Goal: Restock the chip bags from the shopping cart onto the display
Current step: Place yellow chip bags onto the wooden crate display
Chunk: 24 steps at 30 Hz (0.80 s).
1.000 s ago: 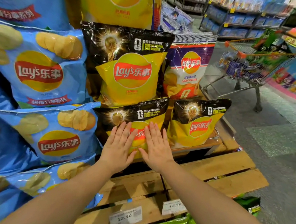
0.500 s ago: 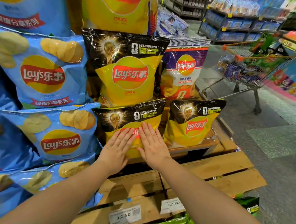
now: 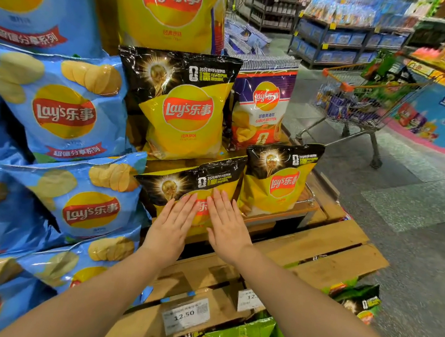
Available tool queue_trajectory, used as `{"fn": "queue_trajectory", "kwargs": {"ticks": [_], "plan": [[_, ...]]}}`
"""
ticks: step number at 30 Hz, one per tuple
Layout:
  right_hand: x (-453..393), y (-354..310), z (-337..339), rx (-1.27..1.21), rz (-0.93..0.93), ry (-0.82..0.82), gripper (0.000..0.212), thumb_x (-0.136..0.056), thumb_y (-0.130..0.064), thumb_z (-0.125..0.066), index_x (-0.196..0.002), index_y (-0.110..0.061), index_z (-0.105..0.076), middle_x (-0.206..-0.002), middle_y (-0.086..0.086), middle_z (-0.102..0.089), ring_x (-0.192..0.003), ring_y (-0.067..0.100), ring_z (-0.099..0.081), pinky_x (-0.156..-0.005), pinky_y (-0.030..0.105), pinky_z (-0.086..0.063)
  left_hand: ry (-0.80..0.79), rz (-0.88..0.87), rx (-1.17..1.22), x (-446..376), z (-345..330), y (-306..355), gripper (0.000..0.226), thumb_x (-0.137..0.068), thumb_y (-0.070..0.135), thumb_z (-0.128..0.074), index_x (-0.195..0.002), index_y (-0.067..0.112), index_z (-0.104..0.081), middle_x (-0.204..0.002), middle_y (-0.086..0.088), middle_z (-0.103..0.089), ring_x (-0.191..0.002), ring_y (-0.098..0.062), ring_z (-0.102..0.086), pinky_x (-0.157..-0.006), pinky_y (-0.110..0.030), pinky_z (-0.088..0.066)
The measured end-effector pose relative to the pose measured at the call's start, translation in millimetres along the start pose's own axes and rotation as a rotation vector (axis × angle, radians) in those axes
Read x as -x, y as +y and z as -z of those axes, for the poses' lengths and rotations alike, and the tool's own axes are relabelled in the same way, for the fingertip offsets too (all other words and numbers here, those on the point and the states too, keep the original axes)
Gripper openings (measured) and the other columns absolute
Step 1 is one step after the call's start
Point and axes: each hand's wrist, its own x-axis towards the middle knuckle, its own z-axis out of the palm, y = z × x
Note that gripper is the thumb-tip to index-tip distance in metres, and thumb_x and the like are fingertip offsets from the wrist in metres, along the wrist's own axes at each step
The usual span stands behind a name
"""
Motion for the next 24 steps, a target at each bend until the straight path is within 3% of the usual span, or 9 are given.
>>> {"fn": "queue_trajectory", "kwargs": {"ticks": [3,5,7,11,13,15,18,22,24], "plan": [[7,-1,-3,-0.092,-0.106,-0.099,0.114,-0.075,-0.039,-0.073,-0.150,-0.012,0.008,-0.158,0.016,0.008,-0.144,0.037,-0.007,-0.111,0.049,-0.017,0.046,0.039,-0.059,12,-11,-6,0.101,-0.072,0.018,-0.060,-0.149,0.003,0.004,-0.157,-0.014,0.018,-0.146,-0.028,0.013,-0.117,-0.046,0.011],[11,2,-8,-0.176,-0.171,-0.142,0.109,-0.086,-0.034,-0.065,-0.144,-0.029,0.027,-0.152,0.017,0.029,-0.143,0.039,0.011,-0.116,0.053,-0.009,0.094,0.057,-0.041,19,-20,-8,0.085,-0.078,0.017,-0.039,-0.150,0.004,0.005,-0.158,-0.012,0.014,-0.146,-0.027,0.010,-0.117,-0.046,0.010],[12,4,-9,-0.322,-0.195,-0.327,0.102,-0.095,-0.030,-0.054,-0.132,-0.043,0.040,-0.145,0.014,0.042,-0.143,0.036,0.018,-0.120,0.047,-0.009,0.094,0.071,0.013,20,-27,-8,0.077,-0.079,0.016,-0.025,-0.150,0.005,0.003,-0.159,-0.010,0.010,-0.147,-0.026,0.007,-0.118,-0.046,0.009],[-1,4,-11,-0.602,-0.252,-0.381,0.108,-0.093,-0.026,-0.060,-0.116,-0.064,0.039,-0.155,0.007,0.029,-0.147,0.030,-0.005,-0.115,0.043,-0.028,0.043,0.106,0.056,6,-28,-12,0.076,-0.085,0.039,-0.029,-0.149,0.005,-0.004,-0.159,-0.011,0.000,-0.147,-0.026,0.003,-0.117,-0.050,0.003],[-6,5,-16,-0.621,-0.267,-0.368,0.111,-0.092,-0.025,-0.061,-0.114,-0.065,0.040,-0.156,0.006,0.026,-0.146,0.030,-0.014,-0.113,0.043,-0.033,0.039,0.089,0.069,0,-27,-14,0.082,-0.085,0.048,-0.034,-0.149,0.007,-0.003,-0.158,-0.013,-0.008,-0.147,-0.026,0.004,-0.115,-0.055,-0.001],[-10,5,-20,-0.603,-0.273,-0.337,0.109,-0.092,-0.025,-0.061,-0.116,-0.063,0.039,-0.158,0.006,0.020,-0.145,0.028,-0.017,-0.113,0.041,-0.033,0.054,0.061,0.068,-5,-28,-17,0.098,-0.080,0.053,-0.053,-0.150,0.008,-0.001,-0.155,-0.012,-0.015,-0.147,-0.025,0.005,-0.112,-0.059,-0.005],[-10,5,-22,-0.612,-0.292,-0.249,0.097,-0.096,-0.021,-0.053,-0.121,-0.060,0.031,-0.159,0.005,0.004,-0.141,0.027,-0.025,-0.112,0.038,-0.034,0.069,0.044,0.077,-9,-28,-21,0.124,-0.066,0.050,-0.077,-0.151,0.010,0.002,-0.156,-0.011,-0.012,-0.147,-0.024,0.006,-0.111,-0.059,-0.007],[-7,7,-14,-0.675,-0.301,-0.176,0.085,-0.097,-0.023,-0.052,-0.129,-0.056,0.019,-0.160,0.003,-0.010,-0.135,0.027,-0.037,-0.107,0.041,-0.039,0.087,0.042,0.093,-17,-29,-17,0.135,-0.057,0.043,-0.086,-0.151,0.011,0.004,-0.152,-0.014,-0.021,-0.142,-0.028,-0.010,-0.108,-0.058,-0.015],[-5,9,-9,-0.694,-0.311,-0.117,0.084,-0.096,-0.025,-0.053,-0.132,-0.053,0.018,-0.160,0.000,-0.013,-0.134,0.025,-0.039,-0.103,0.040,-0.043,0.091,0.027,0.057,-23,-28,-13,0.139,-0.054,0.043,-0.088,-0.151,0.010,0.007,-0.154,-0.013,-0.020,-0.141,-0.029,-0.008,-0.112,-0.057,-0.007]]}}
